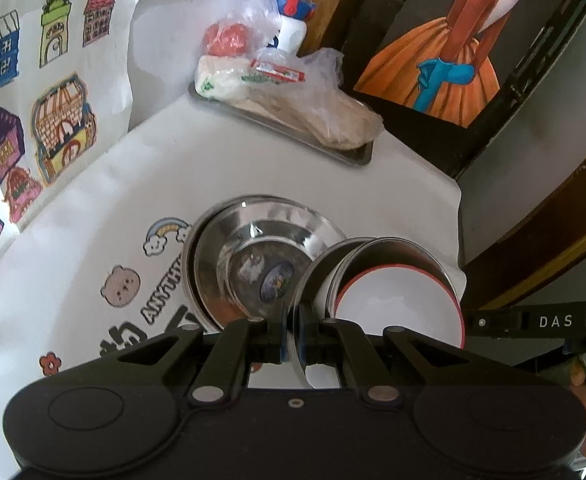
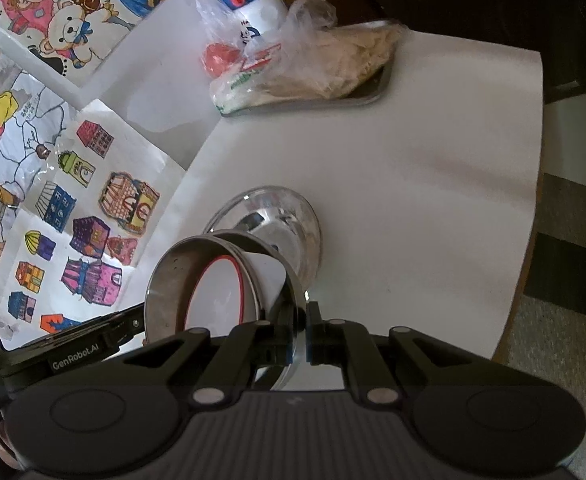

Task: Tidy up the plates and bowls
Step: 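Lower the held bowl stack onto the stack of steel plates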

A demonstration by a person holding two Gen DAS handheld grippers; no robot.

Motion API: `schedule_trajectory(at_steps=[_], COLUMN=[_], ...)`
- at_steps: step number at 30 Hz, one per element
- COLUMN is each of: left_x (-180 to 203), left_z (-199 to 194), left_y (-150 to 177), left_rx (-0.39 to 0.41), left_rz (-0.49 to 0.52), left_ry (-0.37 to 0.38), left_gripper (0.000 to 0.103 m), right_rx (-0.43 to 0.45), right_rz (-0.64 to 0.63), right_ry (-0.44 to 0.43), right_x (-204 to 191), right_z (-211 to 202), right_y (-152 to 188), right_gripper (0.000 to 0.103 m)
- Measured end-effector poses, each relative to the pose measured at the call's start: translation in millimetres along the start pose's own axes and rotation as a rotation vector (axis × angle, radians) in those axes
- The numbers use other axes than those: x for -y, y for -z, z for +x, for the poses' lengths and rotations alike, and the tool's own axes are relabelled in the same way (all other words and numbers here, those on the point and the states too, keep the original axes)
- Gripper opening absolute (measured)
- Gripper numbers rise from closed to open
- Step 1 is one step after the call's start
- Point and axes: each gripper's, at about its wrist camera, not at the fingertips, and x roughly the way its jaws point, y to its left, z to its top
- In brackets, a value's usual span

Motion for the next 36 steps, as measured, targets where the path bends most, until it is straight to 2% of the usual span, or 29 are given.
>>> schedule_trajectory(at_steps=[16, 36], left_x=[-24, -42], left_z=[21, 45], left_y=[-30, -38], left_rx=[0.021, -0.004], left_rz=[-0.047, -0.079], left_ry=[-0.038, -0.05], left_gripper=[0.002, 0.002], right_rx=[-0.016, -0.053], right_rz=[-0.022, -0.028], right_ry=[-0.014, 0.0], right_x=[-11, -14], right_z=[41, 68], right_y=[-39, -48], right_gripper=[0.007, 0.007])
